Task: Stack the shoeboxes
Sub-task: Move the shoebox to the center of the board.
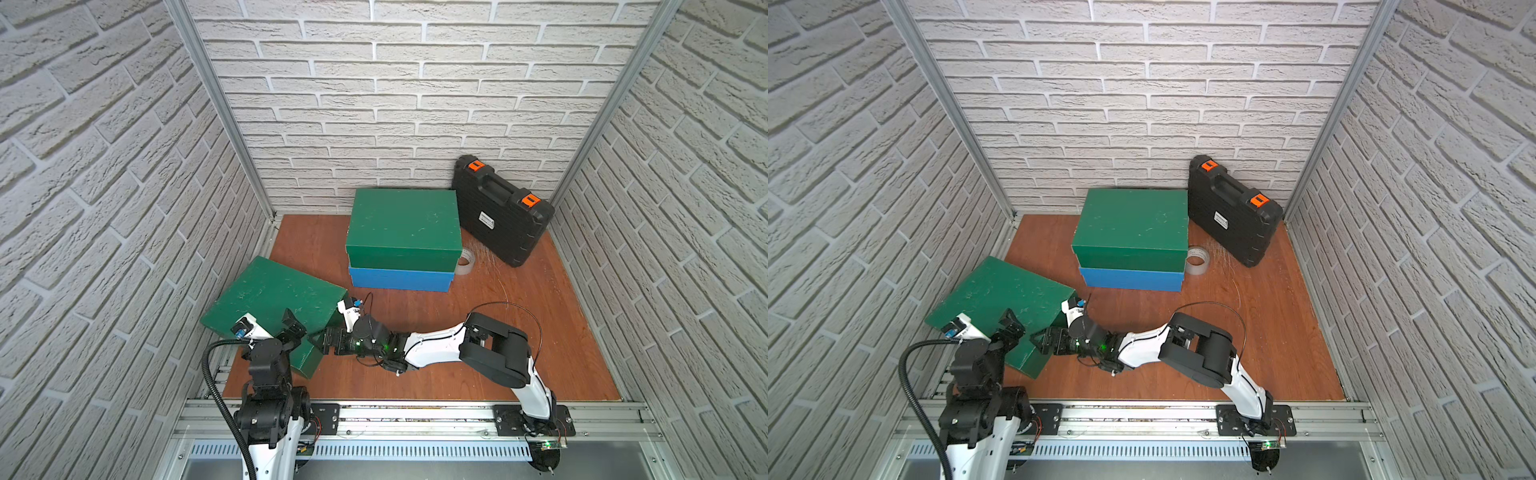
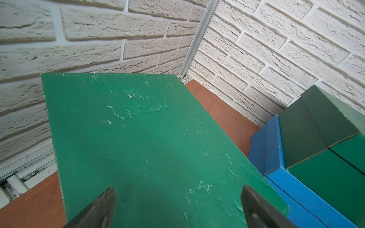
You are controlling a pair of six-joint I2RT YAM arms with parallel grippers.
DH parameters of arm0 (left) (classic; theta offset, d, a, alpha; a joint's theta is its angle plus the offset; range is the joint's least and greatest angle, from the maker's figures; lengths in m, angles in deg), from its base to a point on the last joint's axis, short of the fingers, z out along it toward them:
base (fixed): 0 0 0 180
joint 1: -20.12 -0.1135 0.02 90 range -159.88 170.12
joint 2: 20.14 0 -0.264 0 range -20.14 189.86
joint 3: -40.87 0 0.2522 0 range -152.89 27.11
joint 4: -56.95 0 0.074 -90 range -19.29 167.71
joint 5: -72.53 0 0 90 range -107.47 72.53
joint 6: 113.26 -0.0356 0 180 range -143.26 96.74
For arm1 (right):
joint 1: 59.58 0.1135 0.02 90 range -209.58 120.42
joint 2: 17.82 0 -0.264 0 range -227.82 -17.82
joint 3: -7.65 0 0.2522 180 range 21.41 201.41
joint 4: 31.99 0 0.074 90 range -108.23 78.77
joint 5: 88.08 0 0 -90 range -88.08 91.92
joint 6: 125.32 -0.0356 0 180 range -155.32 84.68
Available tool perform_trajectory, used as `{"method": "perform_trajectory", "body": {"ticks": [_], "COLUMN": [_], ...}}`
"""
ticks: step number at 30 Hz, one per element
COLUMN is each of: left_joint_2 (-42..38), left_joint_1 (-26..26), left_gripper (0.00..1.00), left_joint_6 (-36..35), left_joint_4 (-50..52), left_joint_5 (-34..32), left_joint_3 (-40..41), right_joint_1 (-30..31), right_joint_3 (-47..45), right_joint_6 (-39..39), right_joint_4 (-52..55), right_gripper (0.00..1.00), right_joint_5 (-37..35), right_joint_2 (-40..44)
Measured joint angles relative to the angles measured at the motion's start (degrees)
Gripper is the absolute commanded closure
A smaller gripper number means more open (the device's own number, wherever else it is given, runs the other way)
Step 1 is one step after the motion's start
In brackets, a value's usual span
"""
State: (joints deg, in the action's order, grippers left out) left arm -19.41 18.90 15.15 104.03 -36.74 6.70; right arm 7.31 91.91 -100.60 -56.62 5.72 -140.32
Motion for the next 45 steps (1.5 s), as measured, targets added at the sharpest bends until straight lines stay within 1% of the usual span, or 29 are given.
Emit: {"method": "perform_trajectory", "body": {"ticks": [4, 11, 12, 15, 18, 20, 22, 25, 28, 33, 38, 42, 45], "left_joint_2": [0.0, 0.0, 0.0, 0.0, 0.0, 0.0, 0.0, 0.0, 0.0, 0.0, 0.0, 0.0, 0.0], "left_joint_1": [0.0, 0.0, 0.0, 0.0, 0.0, 0.0, 0.0, 0.0, 0.0, 0.0, 0.0, 0.0, 0.0], "left_gripper": [0.02, 0.02, 0.02, 0.02, 0.02, 0.02, 0.02, 0.02, 0.02, 0.02, 0.02, 0.02, 0.02], "left_joint_6": [0.0, 0.1, 0.2, 0.2, 0.2, 0.2, 0.2, 0.2, 0.2, 0.2, 0.2, 0.3, 0.7], "left_joint_4": [0.2, 0.2, 0.2, 0.2, 0.2, 0.2, 0.2, 0.2, 0.2, 0.2, 0.2, 0.3, 0.3], "left_joint_5": [0.0, 0.0, 0.0, 0.0, 0.0, 0.0, 0.0, 0.0, 0.0, 0.0, 0.3, 2.6, 4.5], "left_joint_3": [0.0, 0.0, 0.0, 0.0, 0.0, 0.0, 0.0, 0.0, 0.0, 0.0, 0.0, -0.5, -2.7], "right_joint_1": [-0.1, -0.4, -0.4, -0.4, -0.5, -0.7, -0.7, -0.7, -0.7, -0.9, -2.2, -3.3, -3.8], "right_joint_3": [0.0, 2.9, 3.4, 3.7, 3.7, 3.7, 3.7, 3.4, 0.5, -8.9, -17.1, -23.7, -28.6], "right_joint_6": [-0.9, -2.5, -2.8, -3.3, -3.6, -4.5, -5.3, -5.2, -4.6, -2.2, -2.0, -2.9, -3.3], "right_joint_4": [-1.0, -1.7, -1.8, -1.8, -1.6, -1.7, -2.9, -3.2, -3.4, -2.3, -2.2, -0.7, 3.7], "right_gripper": [0.03, 0.16, 0.19, 0.38, 0.53, 0.6, 0.63, 0.66, 0.66, 0.67, 0.69, 0.7, 0.7], "right_joint_5": [0.0, 1.2, 1.2, 1.4, 1.4, 1.5, 1.4, 0.6, -0.5, -2.5, -1.7, -1.2, -1.7], "right_joint_2": [-0.1, -1.1, -1.4, -2.2, -2.7, -2.8, -2.7, -2.3, -0.1, 8.4, 14.8, 21.2, 28.0]}}
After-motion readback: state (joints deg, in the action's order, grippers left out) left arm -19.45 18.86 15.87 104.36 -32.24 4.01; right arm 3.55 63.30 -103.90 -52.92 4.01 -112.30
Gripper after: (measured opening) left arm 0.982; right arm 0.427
